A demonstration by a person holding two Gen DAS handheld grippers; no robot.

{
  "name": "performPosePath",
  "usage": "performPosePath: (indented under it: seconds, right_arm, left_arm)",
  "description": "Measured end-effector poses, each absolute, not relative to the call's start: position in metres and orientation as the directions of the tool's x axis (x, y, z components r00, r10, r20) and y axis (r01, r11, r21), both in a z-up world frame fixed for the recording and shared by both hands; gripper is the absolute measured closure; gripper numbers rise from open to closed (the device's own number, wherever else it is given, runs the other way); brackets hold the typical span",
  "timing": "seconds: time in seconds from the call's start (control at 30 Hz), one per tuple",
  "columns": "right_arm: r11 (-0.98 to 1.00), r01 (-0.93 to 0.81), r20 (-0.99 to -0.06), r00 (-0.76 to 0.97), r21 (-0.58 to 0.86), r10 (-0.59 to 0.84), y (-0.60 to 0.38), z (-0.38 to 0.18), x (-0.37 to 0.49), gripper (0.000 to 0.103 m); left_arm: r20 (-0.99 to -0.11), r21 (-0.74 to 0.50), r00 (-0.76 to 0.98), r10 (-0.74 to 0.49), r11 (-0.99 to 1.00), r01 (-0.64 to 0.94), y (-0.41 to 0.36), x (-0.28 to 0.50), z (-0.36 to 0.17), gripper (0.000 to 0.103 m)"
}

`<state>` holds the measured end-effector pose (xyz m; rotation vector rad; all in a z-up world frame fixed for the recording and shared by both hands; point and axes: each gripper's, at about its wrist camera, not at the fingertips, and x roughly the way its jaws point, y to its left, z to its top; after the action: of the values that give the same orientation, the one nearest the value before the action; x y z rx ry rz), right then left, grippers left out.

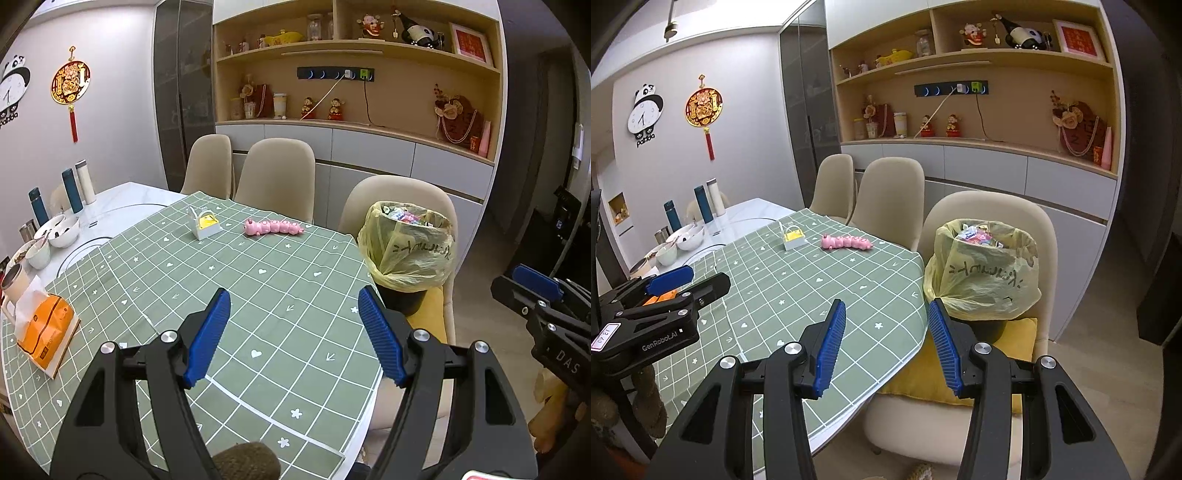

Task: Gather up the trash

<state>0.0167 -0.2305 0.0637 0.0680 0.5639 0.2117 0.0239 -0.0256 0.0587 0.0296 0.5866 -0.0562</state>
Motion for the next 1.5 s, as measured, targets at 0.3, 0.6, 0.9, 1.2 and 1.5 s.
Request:
performPosePath:
  seconds: [0.3,0.6,0.9,1.2,1.5]
  right_arm:
    - [0.976,-0.182,-0.524,0.824,0.120,0.218,-0.2312,0.0642,0.0157,0.058]
    - [0.976,-0.178,-0.524,0.823,0.125,0.217,-0.2352,0.0633,0.0183,0.058]
    - [0.976,-0.177,-0.525,0.823,0.126,0.217,-0.2354,0.0633,0.0178,0.058]
    - [0.978,-0.164,-0.521,0.827,0.132,0.209,-0.2376,0.0606,0.0153,0.058]
    - [0.978,-0.162,-0.522,0.827,0.134,0.208,-0.2378,0.0608,0.0153,0.058]
  left_arm:
    - [-0.553,0.010,0.832,-0.050,0.998,0.067,-0.0270,0.0229,0.0594,0.035]
    - [-0.550,0.010,0.834,-0.052,0.998,0.069,-0.0298,0.0219,0.0589,0.035]
    - [-0.548,0.010,0.835,-0.053,0.997,0.070,-0.0309,0.0214,0.0589,0.035]
    - [-0.548,0.013,0.834,-0.063,0.996,0.083,-0.0325,0.0205,0.0589,0.035]
    - [-0.548,0.015,0.834,-0.065,0.996,0.088,-0.0344,0.0203,0.0586,0.035]
